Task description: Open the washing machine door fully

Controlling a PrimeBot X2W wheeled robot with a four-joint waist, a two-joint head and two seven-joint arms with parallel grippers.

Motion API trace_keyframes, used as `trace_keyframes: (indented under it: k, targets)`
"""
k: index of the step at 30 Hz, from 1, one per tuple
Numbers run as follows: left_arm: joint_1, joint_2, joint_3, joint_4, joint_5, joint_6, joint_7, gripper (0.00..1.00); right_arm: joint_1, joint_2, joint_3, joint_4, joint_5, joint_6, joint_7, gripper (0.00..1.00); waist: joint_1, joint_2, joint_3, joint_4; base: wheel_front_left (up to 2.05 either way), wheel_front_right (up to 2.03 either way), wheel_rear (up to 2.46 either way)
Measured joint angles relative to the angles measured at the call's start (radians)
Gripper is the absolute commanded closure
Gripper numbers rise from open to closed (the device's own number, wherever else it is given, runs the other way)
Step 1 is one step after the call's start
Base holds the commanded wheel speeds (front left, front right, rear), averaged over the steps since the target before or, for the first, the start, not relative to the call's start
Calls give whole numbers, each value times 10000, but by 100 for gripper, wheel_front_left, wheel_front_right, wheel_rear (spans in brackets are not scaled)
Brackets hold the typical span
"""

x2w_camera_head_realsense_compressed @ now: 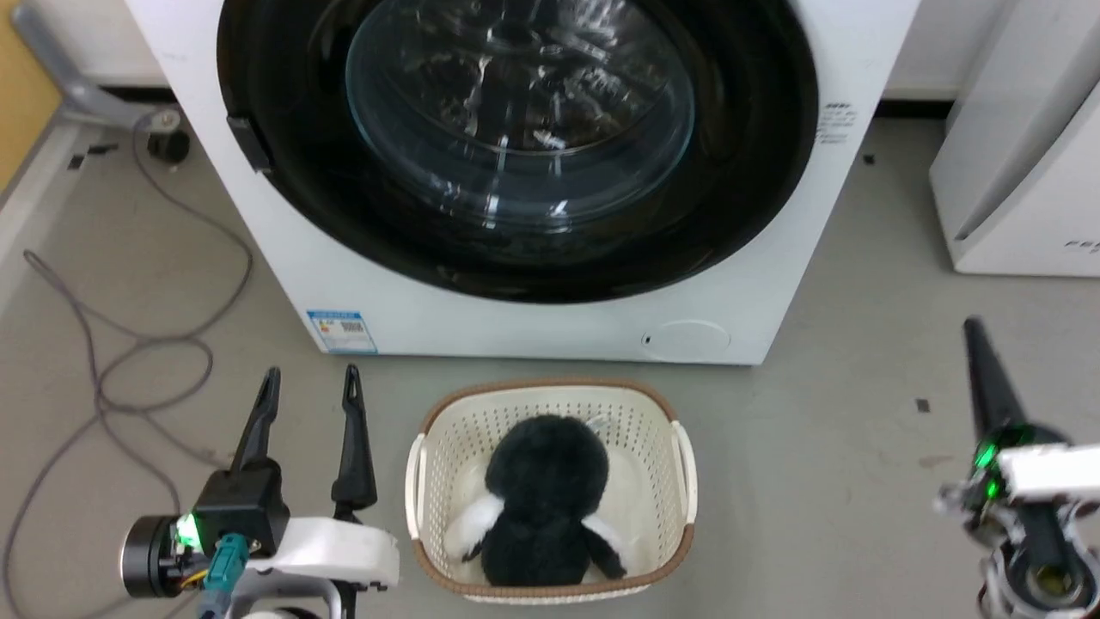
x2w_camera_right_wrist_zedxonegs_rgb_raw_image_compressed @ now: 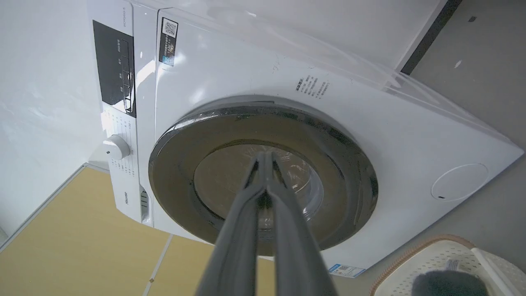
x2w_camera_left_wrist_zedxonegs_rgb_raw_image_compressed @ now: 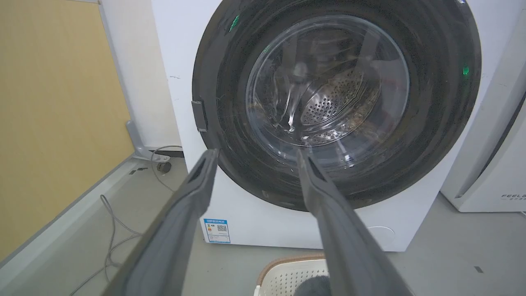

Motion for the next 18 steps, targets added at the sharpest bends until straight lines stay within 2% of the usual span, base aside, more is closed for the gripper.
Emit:
trace_keyframes:
  k: [8,18]
  targets:
    - [-440,0,-161,-96,-105,128,-176,0,-1637,-658,-376,1012,1020,-2,173,100,1,0,672,290,0,0,0]
    - [-976,-2,-485,-247,-347,460,-366,0,-3945,-1678,-380,2516,2240,-2,201,100,0,0,1495,837,0,0,0]
